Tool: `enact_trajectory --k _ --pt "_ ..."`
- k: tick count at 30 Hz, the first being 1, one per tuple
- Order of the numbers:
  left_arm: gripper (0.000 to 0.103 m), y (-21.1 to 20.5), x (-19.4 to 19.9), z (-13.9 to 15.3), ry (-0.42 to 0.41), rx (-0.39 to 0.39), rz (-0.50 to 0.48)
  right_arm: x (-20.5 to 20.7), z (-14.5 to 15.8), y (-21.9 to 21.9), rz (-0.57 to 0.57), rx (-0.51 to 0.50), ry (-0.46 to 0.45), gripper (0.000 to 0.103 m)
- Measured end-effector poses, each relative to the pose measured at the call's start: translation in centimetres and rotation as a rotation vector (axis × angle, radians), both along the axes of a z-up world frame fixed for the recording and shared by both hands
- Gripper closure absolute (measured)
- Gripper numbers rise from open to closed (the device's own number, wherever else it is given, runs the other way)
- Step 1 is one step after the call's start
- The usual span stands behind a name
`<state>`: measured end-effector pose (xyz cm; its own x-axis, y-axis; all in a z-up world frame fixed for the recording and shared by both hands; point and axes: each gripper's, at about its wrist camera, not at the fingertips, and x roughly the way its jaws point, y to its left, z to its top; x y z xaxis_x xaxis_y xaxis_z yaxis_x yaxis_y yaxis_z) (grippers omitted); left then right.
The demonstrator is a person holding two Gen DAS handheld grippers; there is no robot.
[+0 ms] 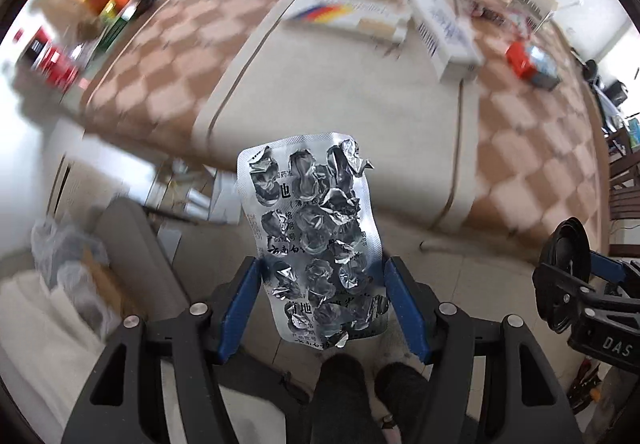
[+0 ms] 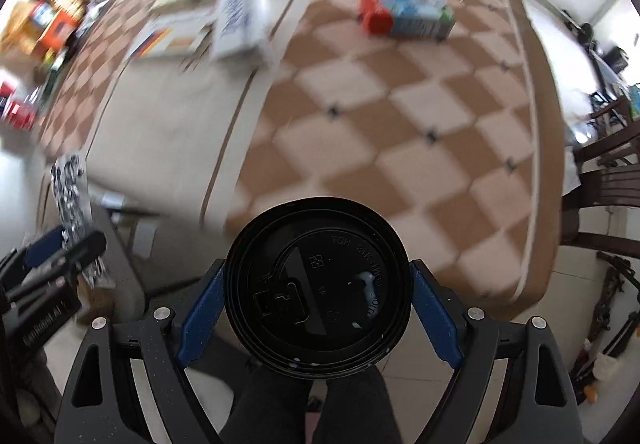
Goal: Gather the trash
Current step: 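Carry both items over the white bin and open both tools to drop them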
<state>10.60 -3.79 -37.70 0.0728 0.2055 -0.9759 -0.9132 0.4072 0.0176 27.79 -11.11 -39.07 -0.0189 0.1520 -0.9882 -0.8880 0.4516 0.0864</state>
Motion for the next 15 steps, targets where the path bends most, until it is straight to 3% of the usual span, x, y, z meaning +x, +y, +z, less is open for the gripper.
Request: enact_trajectory --k 3,7,15 --pt "0.042 -2.7 -1.9 -1.8 0.024 -0.060 0.047 -2.5 -1.8 -2.8 0.064 -0.001 0.076 0.014" --pt "0.042 -5.0 -4.1 -8.0 0.061 -0.157 0.095 -4.1 -6.3 -6.1 0.125 -0.030 0.120 0.014" --pt "0.042 -3.8 -4.9 -22.4 0.040 -0.299 0.161 -4.8 -21.8 -10.0 0.147 -0.157 0.150 0.014"
